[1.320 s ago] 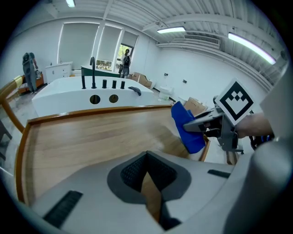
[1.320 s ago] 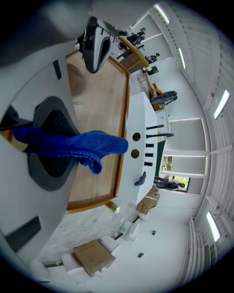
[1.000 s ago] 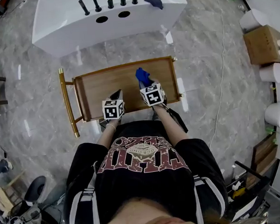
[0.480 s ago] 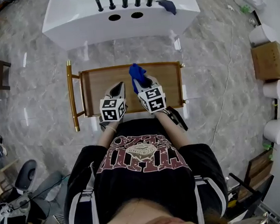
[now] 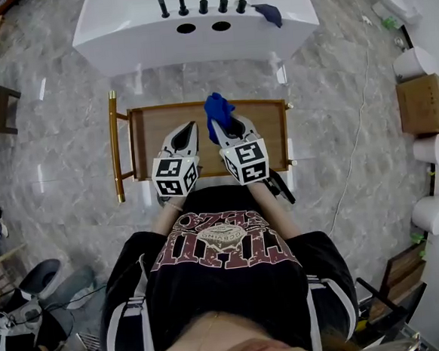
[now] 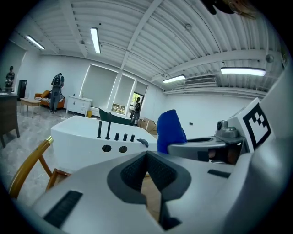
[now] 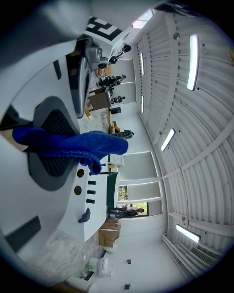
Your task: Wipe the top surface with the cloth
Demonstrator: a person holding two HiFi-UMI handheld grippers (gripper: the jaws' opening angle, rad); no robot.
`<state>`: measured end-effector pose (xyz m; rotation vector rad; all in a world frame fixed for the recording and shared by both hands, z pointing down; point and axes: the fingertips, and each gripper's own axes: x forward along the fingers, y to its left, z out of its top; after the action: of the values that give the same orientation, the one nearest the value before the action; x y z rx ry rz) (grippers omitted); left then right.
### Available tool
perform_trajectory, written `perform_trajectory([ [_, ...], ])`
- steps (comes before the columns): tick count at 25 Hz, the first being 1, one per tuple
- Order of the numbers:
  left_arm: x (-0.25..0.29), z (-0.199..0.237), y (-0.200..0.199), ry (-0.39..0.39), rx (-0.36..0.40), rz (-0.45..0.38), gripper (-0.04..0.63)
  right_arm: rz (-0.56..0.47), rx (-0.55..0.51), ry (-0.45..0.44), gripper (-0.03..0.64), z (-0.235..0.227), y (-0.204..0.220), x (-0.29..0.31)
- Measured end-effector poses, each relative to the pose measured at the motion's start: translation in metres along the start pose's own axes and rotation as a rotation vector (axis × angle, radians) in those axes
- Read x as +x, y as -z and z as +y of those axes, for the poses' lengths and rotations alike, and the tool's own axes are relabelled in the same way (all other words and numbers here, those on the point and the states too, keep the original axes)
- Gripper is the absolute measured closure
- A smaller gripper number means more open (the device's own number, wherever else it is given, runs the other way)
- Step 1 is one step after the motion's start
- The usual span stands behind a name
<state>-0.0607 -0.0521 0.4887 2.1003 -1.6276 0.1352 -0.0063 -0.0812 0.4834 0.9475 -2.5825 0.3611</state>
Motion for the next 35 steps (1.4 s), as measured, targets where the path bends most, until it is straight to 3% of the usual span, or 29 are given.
perform_trajectory([
  [8, -0.014, -0.021, -0.046, 0.016, 0.062, -0.104, 0.549, -0.095, -0.002, 0.023, 0.531, -0.002, -0.033, -0.026],
  [12, -0.017, -0.029, -0.068, 0.042, 0.056, -0.149, 0.549, -0.126, -0.038, 0.04, 0.531, -0.002, -0.051, -0.035],
  [24, -0.038, -0.052, -0.127, 0.066, 0.127, -0.259, 0.549, -0.287, -0.084, 0.012, 0.531, 0.012, -0.122, -0.063],
  [35, -0.048, -0.062, -0.152, 0.068, 0.166, -0.303, 0.548, -0.343, -0.15, 0.006, 0.531, 0.022, -0.147, -0.073],
])
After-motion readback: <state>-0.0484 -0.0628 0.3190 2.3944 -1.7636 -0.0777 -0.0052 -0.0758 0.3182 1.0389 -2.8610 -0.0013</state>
